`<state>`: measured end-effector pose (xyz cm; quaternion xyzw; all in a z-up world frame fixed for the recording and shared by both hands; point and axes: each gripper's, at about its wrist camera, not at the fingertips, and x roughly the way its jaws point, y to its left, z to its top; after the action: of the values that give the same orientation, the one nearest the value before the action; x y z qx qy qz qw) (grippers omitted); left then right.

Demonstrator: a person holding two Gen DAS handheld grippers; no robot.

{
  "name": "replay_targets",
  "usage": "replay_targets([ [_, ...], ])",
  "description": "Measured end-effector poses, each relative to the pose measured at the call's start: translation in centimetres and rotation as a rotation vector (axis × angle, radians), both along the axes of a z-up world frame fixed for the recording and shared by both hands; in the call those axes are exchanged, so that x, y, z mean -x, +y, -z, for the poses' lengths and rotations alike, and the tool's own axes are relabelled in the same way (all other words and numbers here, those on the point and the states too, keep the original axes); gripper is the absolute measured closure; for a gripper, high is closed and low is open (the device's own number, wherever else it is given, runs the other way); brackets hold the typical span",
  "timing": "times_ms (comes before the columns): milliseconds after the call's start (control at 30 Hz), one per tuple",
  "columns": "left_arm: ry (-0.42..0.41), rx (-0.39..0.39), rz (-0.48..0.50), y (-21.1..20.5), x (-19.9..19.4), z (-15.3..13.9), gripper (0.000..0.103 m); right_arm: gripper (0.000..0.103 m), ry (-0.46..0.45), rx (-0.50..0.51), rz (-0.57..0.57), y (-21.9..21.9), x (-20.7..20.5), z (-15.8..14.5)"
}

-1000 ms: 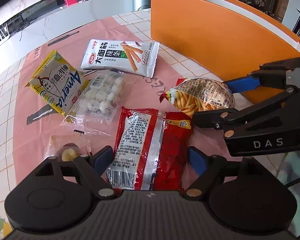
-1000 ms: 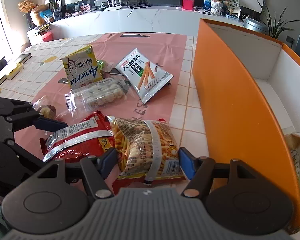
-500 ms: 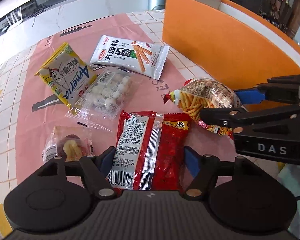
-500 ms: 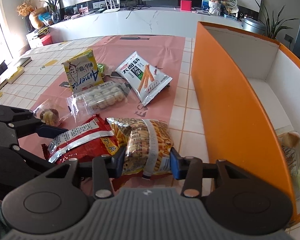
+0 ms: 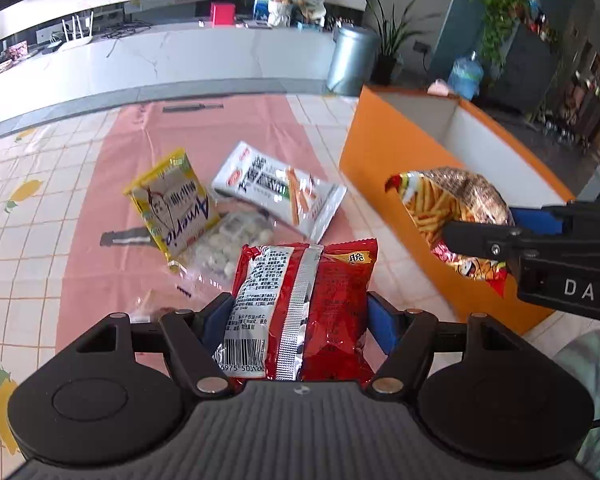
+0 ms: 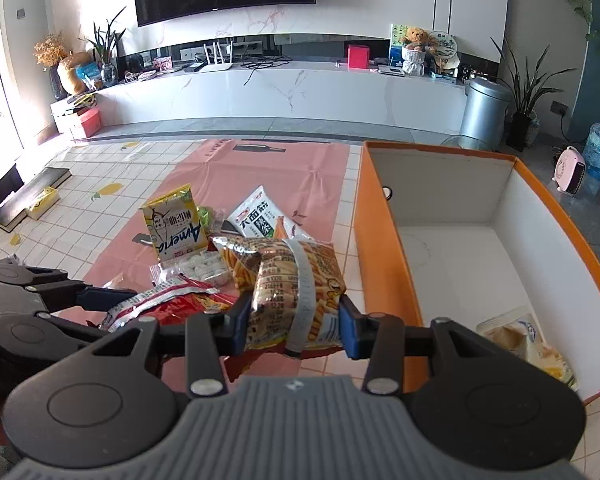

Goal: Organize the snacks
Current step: 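Carry the stick-snack bag and red sausage pack with both grippers over the orange box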

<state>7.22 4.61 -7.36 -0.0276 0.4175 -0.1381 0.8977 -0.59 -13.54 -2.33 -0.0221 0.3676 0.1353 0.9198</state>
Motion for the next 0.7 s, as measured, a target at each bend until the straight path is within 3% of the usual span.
replay_targets([
  [300, -0.125, 0.046, 0.032, -2.3, -0.5, -6.1, 0.022, 0.062, -0.027, -0.041, 0.051, -4.5, -0.3, -4.5],
  [500, -0.182, 0.025, 0.152, -6.8, -1.5, -8.7, 0.022, 0.062, 0.026, -0.122, 0.129, -9.8, -1.3, -6.4],
  [700, -0.188, -0.029, 0.301, -11.5, -3.8, -9.1, 0.022, 0.062, 0.108, -0.172, 0.214, -15.1, -2.3, -6.0],
])
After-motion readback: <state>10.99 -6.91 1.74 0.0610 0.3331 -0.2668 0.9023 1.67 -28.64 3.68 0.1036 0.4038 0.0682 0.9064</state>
